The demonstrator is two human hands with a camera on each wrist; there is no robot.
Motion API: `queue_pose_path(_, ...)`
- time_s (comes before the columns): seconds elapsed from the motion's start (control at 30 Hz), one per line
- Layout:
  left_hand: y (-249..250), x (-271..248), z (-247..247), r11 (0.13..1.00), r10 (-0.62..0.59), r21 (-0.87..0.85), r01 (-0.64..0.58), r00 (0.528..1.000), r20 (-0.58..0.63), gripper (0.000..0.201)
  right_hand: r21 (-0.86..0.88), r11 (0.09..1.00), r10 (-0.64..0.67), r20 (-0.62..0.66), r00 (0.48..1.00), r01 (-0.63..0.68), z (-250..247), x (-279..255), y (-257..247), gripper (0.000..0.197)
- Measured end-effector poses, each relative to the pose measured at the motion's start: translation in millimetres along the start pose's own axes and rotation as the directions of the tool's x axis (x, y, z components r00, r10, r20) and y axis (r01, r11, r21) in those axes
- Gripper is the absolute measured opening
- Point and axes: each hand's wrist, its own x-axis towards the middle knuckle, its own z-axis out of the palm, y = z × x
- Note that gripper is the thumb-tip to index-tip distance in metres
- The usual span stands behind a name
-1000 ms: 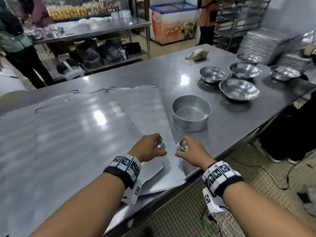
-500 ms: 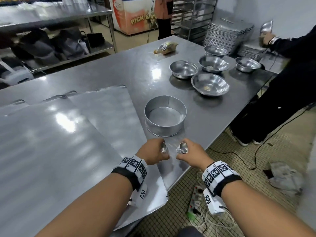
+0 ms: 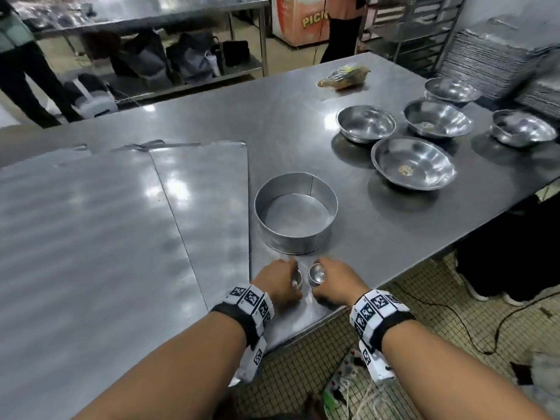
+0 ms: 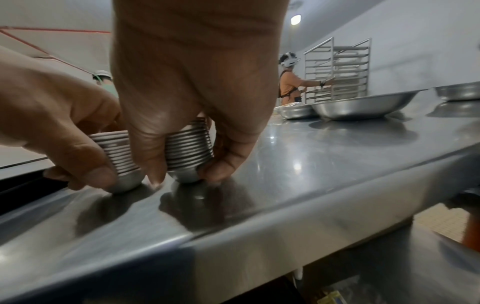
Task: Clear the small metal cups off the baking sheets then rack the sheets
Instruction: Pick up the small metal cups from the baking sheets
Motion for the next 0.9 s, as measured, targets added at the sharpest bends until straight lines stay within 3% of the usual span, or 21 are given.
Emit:
queue_pose_path(0.2, 12.6, -2.4, 10.4, 0.977, -0.132, -0.184, 0.109, 0.984, -0.120, 0.042, -0.019, 0.989, -0.149, -0.011, 0.989, 0.148, -5.4, 19.0, 13.9, 0.054)
queue_pose_path(0.37, 27.7, 3.6, 18.1, 0.941, -0.192, -0.317, 0.115, 0.956, -0.223, 0.044, -0.002, 0.978, -0.207, -0.034, 0.978, 0.208, -14.6, 29.8, 29.6, 0.045)
queue_pose_path(0.5, 37.4, 9.5, 21.3, 0.920, -0.215, -0.375, 0.112, 0.946, -0.243, 0.055, 0.031, 0.976, -0.213, -0.042, 0.976, 0.215, -26.4, 34.7, 41.9, 0.046)
queue_pose_path(0.8, 51.9, 25.5, 22.7, 0.909, -0.240, -0.394, 0.135, 0.943, -0.232, 0.053, 0.068, 0.972, -0.221, -0.053, 0.974, 0.224, -43.3, 41.1, 60.1, 0.048)
queue_pose_path(0.9, 54.0, 27.2, 21.1, 0.906, -0.238, -0.401, 0.134, 0.946, -0.222, 0.063, 0.090, 0.972, -0.216, -0.039, 0.976, 0.219, -44.1, 43.1, 61.9, 0.047)
